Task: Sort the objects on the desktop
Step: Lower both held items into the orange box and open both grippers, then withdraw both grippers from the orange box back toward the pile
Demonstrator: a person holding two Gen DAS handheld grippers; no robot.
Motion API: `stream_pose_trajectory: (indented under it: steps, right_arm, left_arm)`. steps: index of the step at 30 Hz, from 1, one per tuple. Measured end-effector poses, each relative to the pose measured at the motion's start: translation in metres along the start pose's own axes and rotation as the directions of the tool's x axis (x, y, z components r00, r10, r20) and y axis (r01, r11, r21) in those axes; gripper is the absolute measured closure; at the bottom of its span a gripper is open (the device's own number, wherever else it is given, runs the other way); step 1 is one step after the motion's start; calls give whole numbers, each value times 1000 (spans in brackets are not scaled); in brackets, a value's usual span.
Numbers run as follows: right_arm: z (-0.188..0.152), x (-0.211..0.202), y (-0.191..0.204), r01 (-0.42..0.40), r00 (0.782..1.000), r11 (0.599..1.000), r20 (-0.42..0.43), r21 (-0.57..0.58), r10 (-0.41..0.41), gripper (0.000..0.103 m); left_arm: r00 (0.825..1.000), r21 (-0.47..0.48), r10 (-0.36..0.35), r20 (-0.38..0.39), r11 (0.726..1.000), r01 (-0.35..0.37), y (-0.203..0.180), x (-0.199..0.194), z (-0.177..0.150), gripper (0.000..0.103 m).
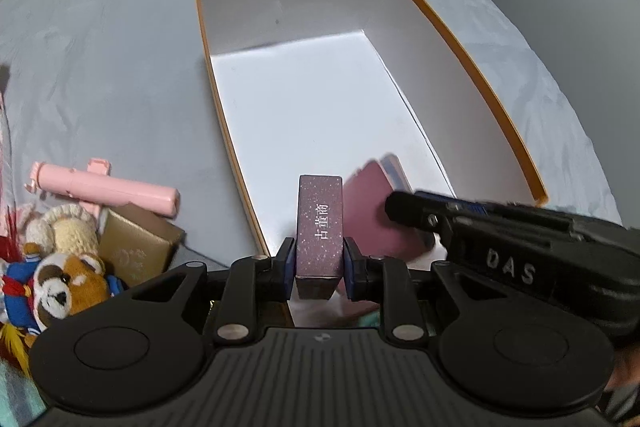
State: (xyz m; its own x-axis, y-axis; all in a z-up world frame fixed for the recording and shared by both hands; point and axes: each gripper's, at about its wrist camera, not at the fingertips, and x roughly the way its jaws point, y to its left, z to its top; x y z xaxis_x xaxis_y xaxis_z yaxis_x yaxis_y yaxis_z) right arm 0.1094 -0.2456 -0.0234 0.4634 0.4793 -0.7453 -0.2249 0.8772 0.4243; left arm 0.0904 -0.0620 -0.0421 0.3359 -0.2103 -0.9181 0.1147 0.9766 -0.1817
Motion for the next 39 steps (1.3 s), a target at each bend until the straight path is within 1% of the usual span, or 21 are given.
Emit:
stream_pose_trajectory:
  steps: [2, 6, 8, 10, 13, 16, 19, 23, 25, 26, 29, 32, 35, 37, 39]
  right_arm:
    - [1, 1, -2, -13, 1000, 1000, -9, 11, 13, 87]
    - [1, 2, -1, -25, 999, 1000, -24, 18, 25, 87]
    - [1, 1, -1, -36, 999, 999, -30, 22, 37, 87]
    - [0, 1, -1, -49, 998, 998, -39, 30, 50, 87]
    - [1, 3, 3, -59, 997, 998, -52, 27, 61, 87]
    - [0, 4, 9, -37, 997, 999, -62, 10, 37, 87]
    - [0, 2, 17, -21, 998, 999, -66, -27, 19, 87]
    - [-1, 7, 34, 20, 997, 995, -78, -97, -27, 87]
    - [-3, 13, 40, 34, 995, 992, -92, -119, -45, 86]
    - [-4, 16, 42, 26, 994, 993, -105, -116, -38, 86]
    - [-6, 20, 47, -12, 991, 994, -130, -108, -2, 85]
    - [-7, 21, 53, 7, 990, 992, -135, -125, -24, 84]
    - [-5, 22, 55, 8, 988, 992, -155, -126, -28, 79]
    - [-6, 24, 57, 25, 986, 988, -160, -151, -50, 78]
    - [-7, 22, 61, 27, 987, 984, -152, -177, -55, 77]
  left_arm:
    - [1000, -3, -17, -15, 1000, 17, 0, 0, -2, 75]
    - [1000, 7, -6, -11, 1000, 6, -3, -1, -6, 74]
    - [1000, 6, -20, -18, 1000, 20, -3, -3, -6, 74]
    - [999, 3, -31, -21, 1000, 31, -1, -2, -7, 71]
    - [999, 0, -49, -18, 999, 49, 2, -4, -9, 71]
    - [997, 12, -75, 7, 997, 75, 5, -13, -12, 71]
    - [995, 54, -91, 46, 995, 89, 8, -32, -17, 71]
    - [994, 125, -55, 93, 991, 43, 11, -54, -26, 71]
    - [993, 138, -45, 108, 990, 29, 15, -61, -30, 71]
    - [992, 140, -42, 115, 990, 25, 18, -64, -32, 71]
    - [992, 126, -24, 127, 992, 7, 28, -68, -35, 71]
    - [991, 105, -13, 131, 994, -1, 39, -71, -38, 71]
    - [990, 102, -18, 141, 995, 4, 50, -75, -42, 71]
    - [990, 102, -25, 140, 995, 11, 58, -76, -45, 71]
    - [990, 98, -27, 138, 995, 14, 69, -78, -48, 71]
